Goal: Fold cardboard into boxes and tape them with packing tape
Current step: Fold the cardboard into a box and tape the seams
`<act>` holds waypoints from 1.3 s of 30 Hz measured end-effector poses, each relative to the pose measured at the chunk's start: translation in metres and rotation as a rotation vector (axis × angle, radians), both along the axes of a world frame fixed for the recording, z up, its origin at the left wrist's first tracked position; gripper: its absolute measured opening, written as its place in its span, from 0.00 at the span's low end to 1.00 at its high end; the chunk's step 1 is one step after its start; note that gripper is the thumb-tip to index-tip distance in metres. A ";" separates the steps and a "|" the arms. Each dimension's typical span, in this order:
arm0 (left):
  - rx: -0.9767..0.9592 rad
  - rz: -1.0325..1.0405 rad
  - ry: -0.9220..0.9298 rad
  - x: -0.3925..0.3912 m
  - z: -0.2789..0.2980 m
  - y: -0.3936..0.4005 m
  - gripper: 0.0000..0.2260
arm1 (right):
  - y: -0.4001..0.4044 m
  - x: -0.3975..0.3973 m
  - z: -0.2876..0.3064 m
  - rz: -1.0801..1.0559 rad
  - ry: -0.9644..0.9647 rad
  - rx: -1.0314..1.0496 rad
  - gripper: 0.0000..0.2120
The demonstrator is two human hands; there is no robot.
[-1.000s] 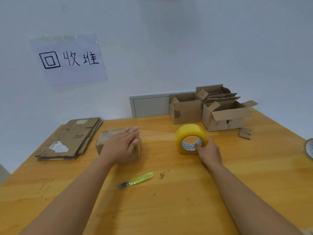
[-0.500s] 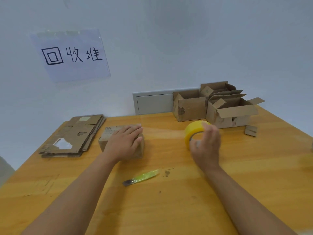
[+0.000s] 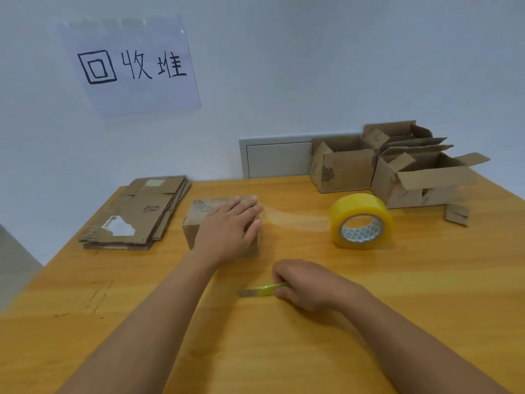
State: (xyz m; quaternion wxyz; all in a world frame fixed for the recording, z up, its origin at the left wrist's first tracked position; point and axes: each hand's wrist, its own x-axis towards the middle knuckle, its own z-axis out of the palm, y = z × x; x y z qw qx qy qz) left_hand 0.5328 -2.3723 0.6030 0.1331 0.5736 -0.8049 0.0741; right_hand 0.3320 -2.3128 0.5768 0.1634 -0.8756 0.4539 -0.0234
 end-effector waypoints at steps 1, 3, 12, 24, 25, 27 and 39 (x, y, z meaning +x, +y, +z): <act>-0.002 0.006 0.003 0.000 -0.001 0.000 0.26 | -0.003 -0.009 0.004 -0.015 -0.005 0.022 0.07; -0.015 0.017 0.005 -0.001 -0.002 -0.001 0.26 | -0.011 -0.031 0.014 -0.048 -0.073 0.025 0.07; -0.069 0.034 0.009 -0.004 -0.005 -0.001 0.26 | -0.032 -0.060 0.036 -0.338 -0.971 -0.144 0.08; -0.049 0.018 -0.036 -0.002 -0.004 -0.001 0.23 | -0.047 -0.082 0.030 -0.537 -0.773 -0.707 0.10; -0.052 0.021 -0.038 -0.002 -0.004 -0.001 0.23 | -0.048 -0.088 0.024 -0.587 -0.776 -0.776 0.11; -0.058 0.031 -0.036 -0.002 -0.005 -0.002 0.22 | -0.048 -0.099 0.013 -0.654 -0.814 -0.814 0.12; -0.068 0.055 -0.026 -0.004 -0.003 0.000 0.22 | -0.035 -0.122 -0.016 -0.988 -0.904 -0.333 0.35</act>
